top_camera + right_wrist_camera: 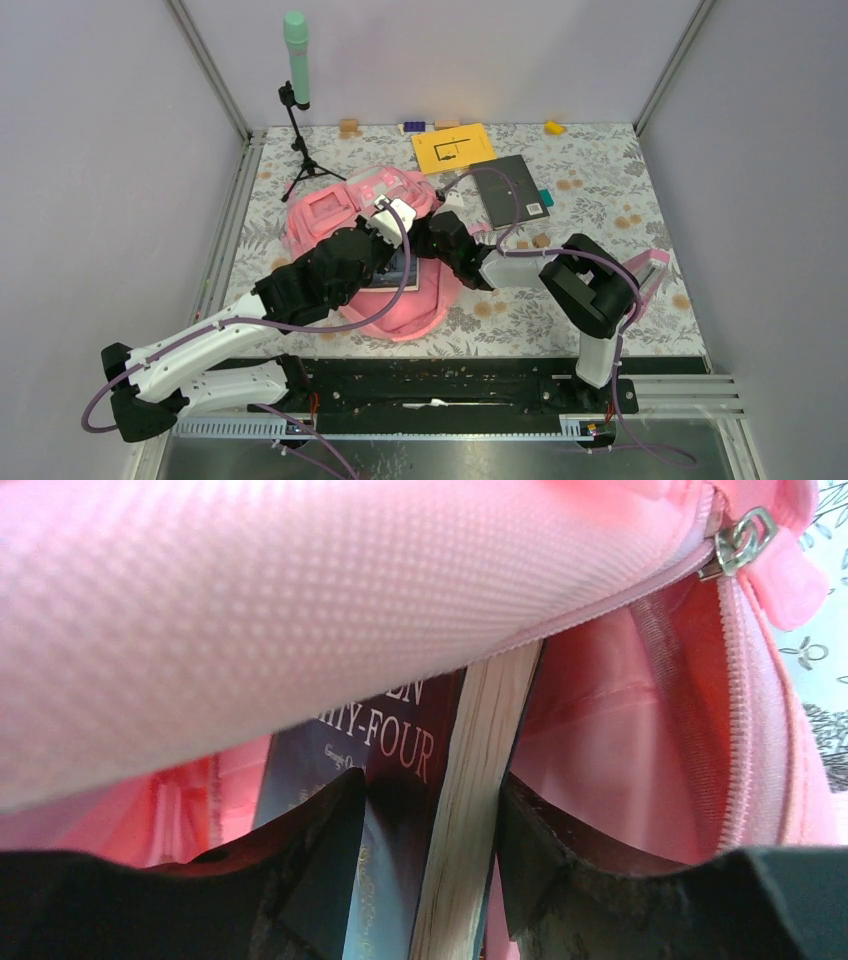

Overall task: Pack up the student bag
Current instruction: Place the book in the student bag.

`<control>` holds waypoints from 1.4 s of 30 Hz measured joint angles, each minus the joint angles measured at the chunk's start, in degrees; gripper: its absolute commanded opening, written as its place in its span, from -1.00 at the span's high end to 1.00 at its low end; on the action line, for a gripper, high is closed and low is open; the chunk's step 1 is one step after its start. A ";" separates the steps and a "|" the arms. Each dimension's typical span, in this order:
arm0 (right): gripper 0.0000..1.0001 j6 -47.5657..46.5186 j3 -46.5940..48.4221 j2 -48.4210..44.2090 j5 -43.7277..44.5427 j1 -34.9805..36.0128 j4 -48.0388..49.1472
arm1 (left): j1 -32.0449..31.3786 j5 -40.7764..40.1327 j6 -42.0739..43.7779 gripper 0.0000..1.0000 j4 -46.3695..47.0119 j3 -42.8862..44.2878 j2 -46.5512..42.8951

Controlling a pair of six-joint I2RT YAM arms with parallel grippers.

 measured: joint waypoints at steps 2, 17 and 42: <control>-0.12 -1.97 -0.26 -0.11 0.17 0.00 -0.22 | 0.00 0.00 0.00 1.00 0.00 0.00 -0.02; -0.28 -16.15 -11.26 -17.14 7.04 0.02 -1.75 | 0.13 1.03 0.00 1.00 -0.07 0.00 0.00; -0.41 -34.86 12.63 -14.27 -10.43 -24.28 -47.34 | 6.54 0.13 1.75 1.00 0.24 -10.10 -15.72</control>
